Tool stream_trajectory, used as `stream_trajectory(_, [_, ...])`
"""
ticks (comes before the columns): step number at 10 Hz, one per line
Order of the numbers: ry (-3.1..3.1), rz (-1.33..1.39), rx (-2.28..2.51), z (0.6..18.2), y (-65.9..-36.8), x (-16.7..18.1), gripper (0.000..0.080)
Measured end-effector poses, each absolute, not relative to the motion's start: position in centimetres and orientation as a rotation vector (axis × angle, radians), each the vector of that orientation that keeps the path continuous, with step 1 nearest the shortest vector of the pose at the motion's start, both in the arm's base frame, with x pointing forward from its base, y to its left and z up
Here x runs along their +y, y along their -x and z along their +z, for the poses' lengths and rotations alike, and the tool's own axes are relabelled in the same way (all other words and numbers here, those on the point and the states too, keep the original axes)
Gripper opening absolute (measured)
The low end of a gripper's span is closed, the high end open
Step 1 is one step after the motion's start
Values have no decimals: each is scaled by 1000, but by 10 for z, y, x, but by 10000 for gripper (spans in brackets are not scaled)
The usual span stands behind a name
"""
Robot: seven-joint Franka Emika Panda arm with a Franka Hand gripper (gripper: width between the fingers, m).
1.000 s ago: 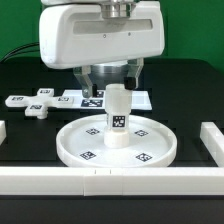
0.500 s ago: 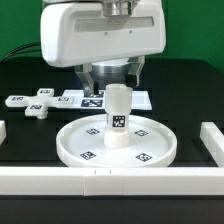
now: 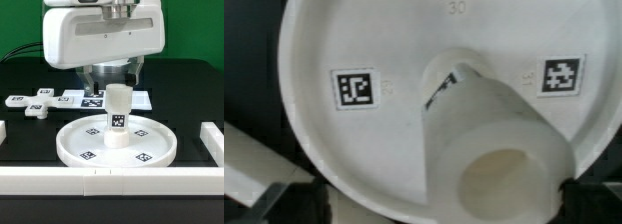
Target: Assemble round table
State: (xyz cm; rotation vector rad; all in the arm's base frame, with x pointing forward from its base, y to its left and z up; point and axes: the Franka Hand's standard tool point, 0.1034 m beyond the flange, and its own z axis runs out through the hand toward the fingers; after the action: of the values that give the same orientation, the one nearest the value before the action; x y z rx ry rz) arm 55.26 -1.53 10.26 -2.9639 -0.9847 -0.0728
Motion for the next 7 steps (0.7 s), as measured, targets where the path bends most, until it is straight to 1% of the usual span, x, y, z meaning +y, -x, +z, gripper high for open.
stream_trajectory(2, [2957,68,-981,107,-550,-2,649])
stream_trajectory(3, [2954,60,-986,104,-549,0,649])
stream_trajectory(7, [2933,-19,-1070,86,-539,-19,649])
